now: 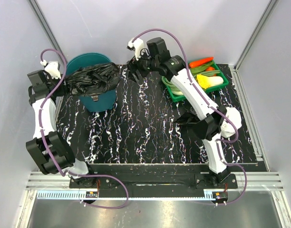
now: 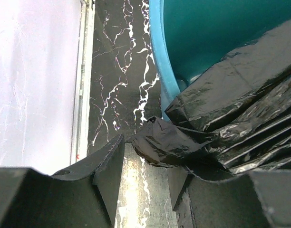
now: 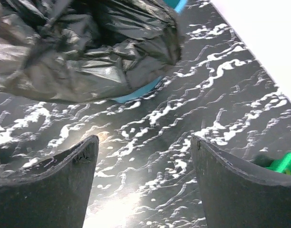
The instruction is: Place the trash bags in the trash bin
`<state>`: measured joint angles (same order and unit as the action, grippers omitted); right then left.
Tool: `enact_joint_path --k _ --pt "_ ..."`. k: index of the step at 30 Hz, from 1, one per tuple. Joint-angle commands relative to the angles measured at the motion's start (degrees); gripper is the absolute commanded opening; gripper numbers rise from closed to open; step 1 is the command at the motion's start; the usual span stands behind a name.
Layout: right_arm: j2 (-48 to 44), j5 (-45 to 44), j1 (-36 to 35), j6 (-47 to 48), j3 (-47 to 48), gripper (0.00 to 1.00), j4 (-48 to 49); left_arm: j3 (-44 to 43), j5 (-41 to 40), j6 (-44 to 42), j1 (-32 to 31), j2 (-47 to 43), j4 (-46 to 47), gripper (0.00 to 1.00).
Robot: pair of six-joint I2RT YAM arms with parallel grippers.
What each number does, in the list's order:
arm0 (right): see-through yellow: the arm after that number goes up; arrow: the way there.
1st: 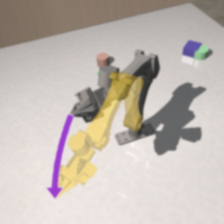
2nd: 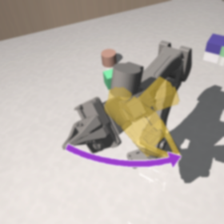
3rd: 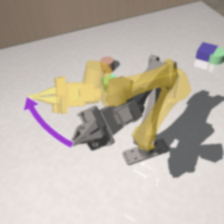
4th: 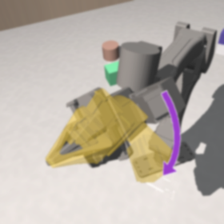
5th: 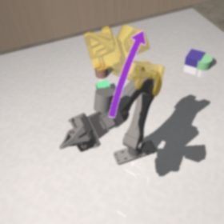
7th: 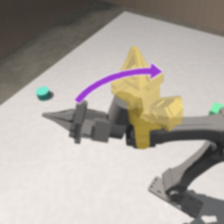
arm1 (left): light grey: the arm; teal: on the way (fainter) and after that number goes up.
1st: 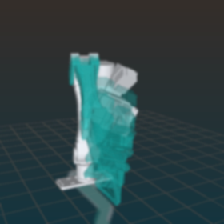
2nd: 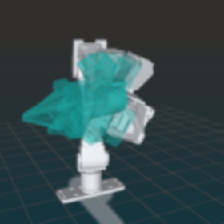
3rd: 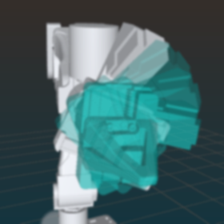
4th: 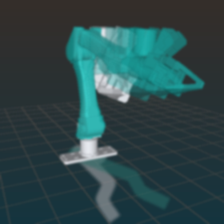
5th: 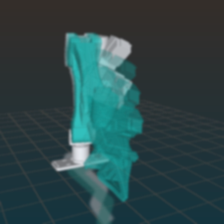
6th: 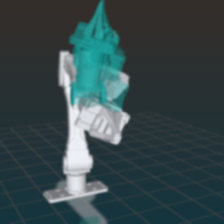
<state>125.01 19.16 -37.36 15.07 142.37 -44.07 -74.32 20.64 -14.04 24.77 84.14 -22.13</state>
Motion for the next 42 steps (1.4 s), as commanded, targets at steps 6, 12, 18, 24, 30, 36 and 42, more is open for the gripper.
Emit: enact_joint_path --k 6,12,18,24,30,36,42 --pt "3.74 17.31 -0.43 -29.36 10.65 0.88 -0.94 1.72 1.07 1.74 0.01 -3.45 5.52 0.42" --pt "6.29 20.92 -2.18 -38.27 9.51 0.93 4.52 5.94 5.54 3.41 0.01 -7.49 6.39 0.36" --pt "8.32 22.68 -2.98 -39.33 9.69 0.94 6.02 10.34 15.1 2.09 0.01 -9.52 7.98 0.37" --pt "8.23 19.52 -3.5 -38.19 9.42 0.95 5.93 11.66 18.65 2.27 0.01 -8.99 8.07 0.39" --pt "11.22 11.26 -5.61 -33.71 15.4 0.94 4.09 12.27 17.15 0.69 0.01 -10.57 7.1 0.51" --pt "12.01 6.78 -6.49 -31.16 14.44 0.94 3.21 10.96 15.66 -0.81 -0.08 -13.74 3.69 0.86" --pt "12.89 4.75 -6.58 -32.64 14.7 0.93 3.64 6.57 12.06 -5.55 -0.08 -14.79 -2.29 0.99"
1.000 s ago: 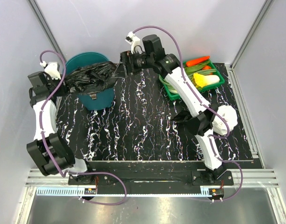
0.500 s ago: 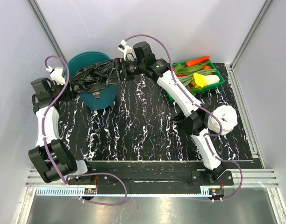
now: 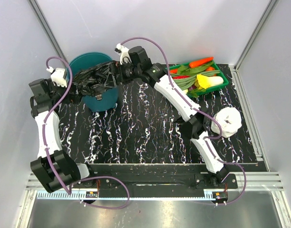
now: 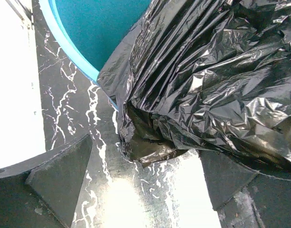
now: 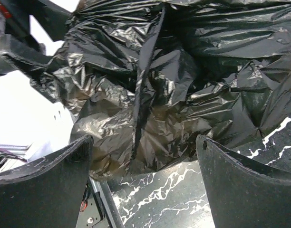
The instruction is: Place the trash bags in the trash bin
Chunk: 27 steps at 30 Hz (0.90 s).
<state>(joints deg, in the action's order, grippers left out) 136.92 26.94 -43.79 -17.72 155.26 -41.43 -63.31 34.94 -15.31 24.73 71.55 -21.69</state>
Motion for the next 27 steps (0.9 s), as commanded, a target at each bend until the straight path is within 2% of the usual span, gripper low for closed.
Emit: enact_joint_path --k 1,8,18,27 --pt "1.06 -3.64 -0.24 -0.21 1.89 0.93 1.0 -5.33 -3.2 -5.16 0.05 -2.38 -3.78 0.99" --pt "1.77 -5.93 -0.68 -1.36 2.59 0.92 2.41 -7.26 -11.2 -17.63 0.05 -4.13 -10.99 0.99" --pt "-0.08 -12.96 -1.47 6.63 -1.36 0.92 -0.05 -8.85 -18.76 -36.62 0.23 -5.1 -24.8 0.99" --pt "-1.57 -12.35 -1.56 9.28 -2.24 0.92 -0.85 -18.86 -11.92 -39.09 2.34 -3.61 -32.43 0.99"
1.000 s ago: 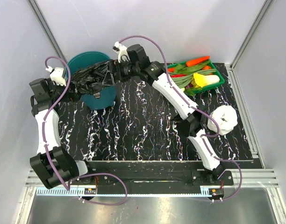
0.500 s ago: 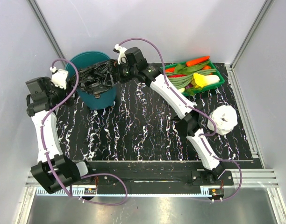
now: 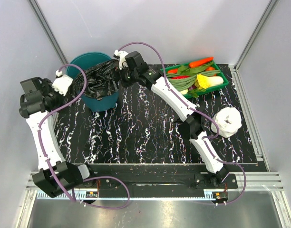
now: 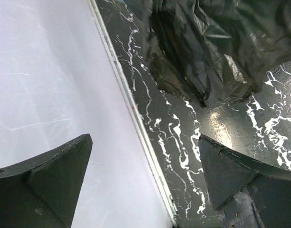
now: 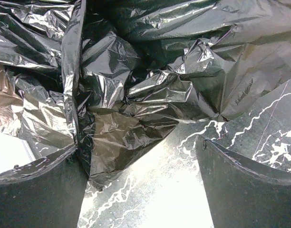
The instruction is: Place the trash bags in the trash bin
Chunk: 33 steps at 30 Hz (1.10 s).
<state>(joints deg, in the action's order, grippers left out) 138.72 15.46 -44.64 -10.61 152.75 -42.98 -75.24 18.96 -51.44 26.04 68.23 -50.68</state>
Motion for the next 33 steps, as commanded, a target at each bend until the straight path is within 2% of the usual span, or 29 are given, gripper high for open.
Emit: enact_joint_path --k 1,5,8,12,16,20,24,27,33 --pt "-3.89 -0.44 -0.71 2.44 0.18 0.93 0.71 -8.15 4.94 -3.23 1.29 0.06 -4.51 0.99" --pt "-6.26 1.41 -0.71 2.7 -0.95 0.92 0.62 -13.34 11.34 -4.28 3.92 0.85 -9.17 0.99" --pt "-8.8 1.94 -0.71 2.61 -2.45 0.92 0.45 -18.08 19.16 -0.79 7.08 2.34 -11.11 0.99" --pt "-11.01 1.85 -0.71 2.61 -1.58 0.92 -1.05 -22.49 26.12 12.99 8.59 6.12 -6.48 0.99" --pt "-11.71 1.76 -0.71 2.09 0.53 0.92 -1.32 -20.13 29.29 31.18 8.67 9.46 8.18 0.99" --pt "-11.1 0.97 -0.71 2.0 1.85 0.93 0.0 -14.77 24.74 49.73 8.59 12.1 25.06 0.99" --pt "-9.7 0.71 -0.71 1.82 1.41 0.94 2.37 -12.3 22.35 59.5 8.06 15.17 35.63 0.99" --pt "-7.41 0.09 -0.71 1.38 3.51 0.94 2.82 -12.65 20.42 62.34 6.4 17.9 38.28 0.99" --pt "-5.65 -0.61 -0.71 1.56 3.61 0.94 3.26 -17.38 11.02 58.92 0.25 23.17 36.01 0.97"
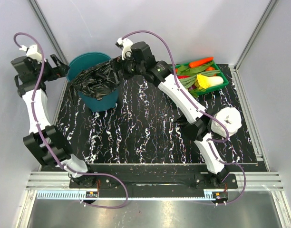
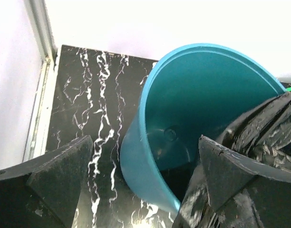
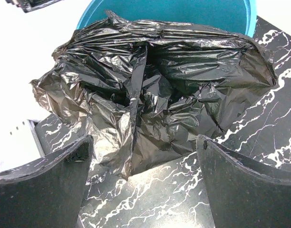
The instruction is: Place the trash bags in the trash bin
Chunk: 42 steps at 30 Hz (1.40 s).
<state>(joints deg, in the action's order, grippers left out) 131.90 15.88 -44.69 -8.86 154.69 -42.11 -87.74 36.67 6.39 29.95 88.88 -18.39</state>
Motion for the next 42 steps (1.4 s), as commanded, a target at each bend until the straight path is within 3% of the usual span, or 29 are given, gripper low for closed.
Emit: enact_joint_path --k 1,12,30,42 --pt "1.08 -0.68 -0.67 -0.36 1.06 0.94 2.38 -6.11 -8.43 0.9 -4.46 3.74 2.93 0.97" --pt "-1.99 -0.32 -0.58 -0.28 -5.19 0.94 2.38 -13.85 -15.3 -4.19 -8.07 12.54 0.29 0.77" --pt "-4.54 -1.99 -0.14 1.39 -8.62 0.94 1.24 -15.97 -12.67 -13.33 -12.29 16.06 -8.32 0.51" --pt "-7.26 -2.52 1.62 4.73 -5.63 0.97 -4.73 -15.71 -9.68 -14.57 -14.75 15.1 -14.04 0.09"
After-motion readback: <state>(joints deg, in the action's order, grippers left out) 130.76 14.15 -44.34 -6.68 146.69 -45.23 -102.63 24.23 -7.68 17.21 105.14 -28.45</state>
